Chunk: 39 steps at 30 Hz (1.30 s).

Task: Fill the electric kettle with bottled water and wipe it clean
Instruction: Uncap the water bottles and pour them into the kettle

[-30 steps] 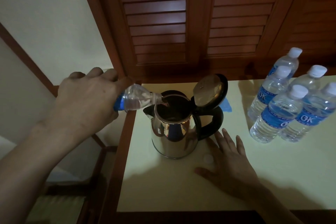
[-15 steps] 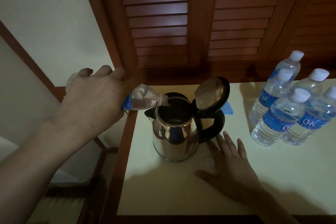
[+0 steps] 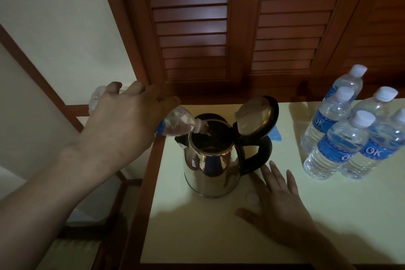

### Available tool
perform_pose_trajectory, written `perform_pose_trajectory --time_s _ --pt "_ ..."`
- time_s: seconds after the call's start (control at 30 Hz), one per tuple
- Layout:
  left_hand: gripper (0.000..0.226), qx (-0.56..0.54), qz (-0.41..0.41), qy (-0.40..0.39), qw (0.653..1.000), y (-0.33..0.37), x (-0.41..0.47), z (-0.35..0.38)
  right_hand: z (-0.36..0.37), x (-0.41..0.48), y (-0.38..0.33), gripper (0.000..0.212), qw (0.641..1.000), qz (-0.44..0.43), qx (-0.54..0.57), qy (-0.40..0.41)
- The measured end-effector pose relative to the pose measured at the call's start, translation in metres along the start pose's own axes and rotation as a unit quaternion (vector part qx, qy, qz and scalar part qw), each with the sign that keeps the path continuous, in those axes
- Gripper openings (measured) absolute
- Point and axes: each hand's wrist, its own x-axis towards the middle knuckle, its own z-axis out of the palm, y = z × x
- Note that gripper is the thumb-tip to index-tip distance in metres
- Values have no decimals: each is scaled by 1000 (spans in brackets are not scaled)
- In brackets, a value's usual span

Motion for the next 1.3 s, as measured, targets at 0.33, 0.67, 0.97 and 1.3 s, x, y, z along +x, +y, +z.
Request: perform_pose_trajectory --time_s 0.33,0.67,0.97,1.3 --pt "75 6 4 3 1000 -3 3 -1 0 1 0 113 1000 1 0 -7" --pt "68 -5 33 -8 999 1 7 -4 0 1 0 114 1000 1 -3 -7" --pt "77 1 39 -58 998 4 10 -8 1 0 -1 112 1000 2 15 4" --pt "75 60 35 -137 988 4 15 -18 -2 -2 -2 111 1000 6 22 8"
